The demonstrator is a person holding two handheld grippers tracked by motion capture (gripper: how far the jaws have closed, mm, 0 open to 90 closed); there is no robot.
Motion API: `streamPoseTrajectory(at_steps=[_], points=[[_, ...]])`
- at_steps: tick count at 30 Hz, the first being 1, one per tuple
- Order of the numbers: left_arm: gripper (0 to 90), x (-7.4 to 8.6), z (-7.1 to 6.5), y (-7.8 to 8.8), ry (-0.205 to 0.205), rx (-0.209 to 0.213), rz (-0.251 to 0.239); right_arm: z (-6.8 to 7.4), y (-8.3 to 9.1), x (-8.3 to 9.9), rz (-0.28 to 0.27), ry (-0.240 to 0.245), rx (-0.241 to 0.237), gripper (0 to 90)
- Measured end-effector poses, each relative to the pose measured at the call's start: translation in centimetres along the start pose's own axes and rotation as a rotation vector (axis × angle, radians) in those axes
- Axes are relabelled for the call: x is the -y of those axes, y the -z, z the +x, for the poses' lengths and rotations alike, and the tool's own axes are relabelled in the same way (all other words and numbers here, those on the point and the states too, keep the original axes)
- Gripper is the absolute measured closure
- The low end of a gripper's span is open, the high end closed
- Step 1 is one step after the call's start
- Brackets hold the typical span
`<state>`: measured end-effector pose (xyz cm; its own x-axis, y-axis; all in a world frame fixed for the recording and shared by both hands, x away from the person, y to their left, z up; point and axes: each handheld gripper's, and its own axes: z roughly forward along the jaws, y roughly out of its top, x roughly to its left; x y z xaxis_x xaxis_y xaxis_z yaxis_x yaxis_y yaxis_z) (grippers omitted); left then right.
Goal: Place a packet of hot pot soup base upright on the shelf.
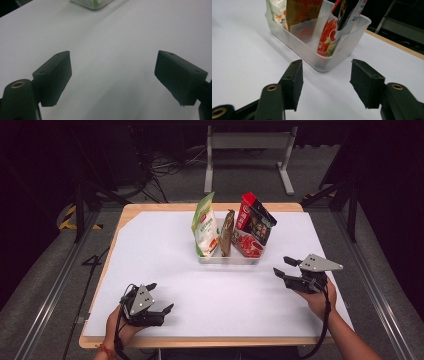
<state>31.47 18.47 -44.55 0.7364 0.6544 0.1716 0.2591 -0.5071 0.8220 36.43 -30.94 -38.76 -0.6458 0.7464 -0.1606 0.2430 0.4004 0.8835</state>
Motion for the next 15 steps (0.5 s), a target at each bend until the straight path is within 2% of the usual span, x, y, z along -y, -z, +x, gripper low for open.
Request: streamPoseTrajectory(at_steps=[15], points=[[15.1, 0.0, 0.0, 0.1, -0.002, -0.001, -0.001, 0.0, 0.9, 1.2, 0.012, 0.005, -0.008, 29.5]])
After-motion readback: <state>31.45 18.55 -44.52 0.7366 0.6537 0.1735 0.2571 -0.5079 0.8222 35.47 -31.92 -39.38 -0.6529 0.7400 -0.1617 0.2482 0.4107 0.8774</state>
